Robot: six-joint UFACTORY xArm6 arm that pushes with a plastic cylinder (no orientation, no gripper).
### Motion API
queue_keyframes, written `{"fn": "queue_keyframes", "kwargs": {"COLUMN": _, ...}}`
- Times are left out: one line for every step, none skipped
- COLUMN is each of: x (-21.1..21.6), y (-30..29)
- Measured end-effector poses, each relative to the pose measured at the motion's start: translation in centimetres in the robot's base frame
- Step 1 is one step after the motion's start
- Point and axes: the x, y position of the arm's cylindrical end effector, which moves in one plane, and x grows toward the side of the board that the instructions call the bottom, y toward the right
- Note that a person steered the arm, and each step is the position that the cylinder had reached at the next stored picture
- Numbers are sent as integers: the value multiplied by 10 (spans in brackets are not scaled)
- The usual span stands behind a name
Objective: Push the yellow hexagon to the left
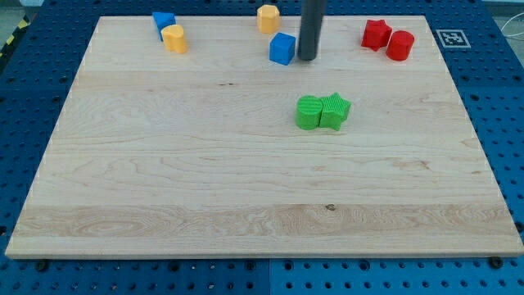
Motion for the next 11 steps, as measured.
{"fn": "queue_keyframes", "kwargs": {"x": -1, "y": -40}}
{"fn": "queue_keyframes", "kwargs": {"x": -10, "y": -52}}
{"fn": "queue_keyframes", "kwargs": {"x": -19, "y": -33}}
{"fn": "queue_keyframes", "kwargs": {"x": -44, "y": -21}}
{"fn": "queue_keyframes", "kwargs": {"x": -74, "y": -16}}
{"fn": "queue_keyframes", "kwargs": {"x": -99, "y": -5}}
{"fn": "queue_keyframes", "kwargs": {"x": -111, "y": -5}}
{"fn": "queue_keyframes", "kwargs": {"x": -110, "y": -27}}
{"fn": "queue_keyframes", "kwargs": {"x": -110, "y": -56}}
{"fn": "queue_keyframes", "kwargs": {"x": -110, "y": -80}}
{"fn": "queue_keyframes", "kwargs": {"x": -107, "y": -89}}
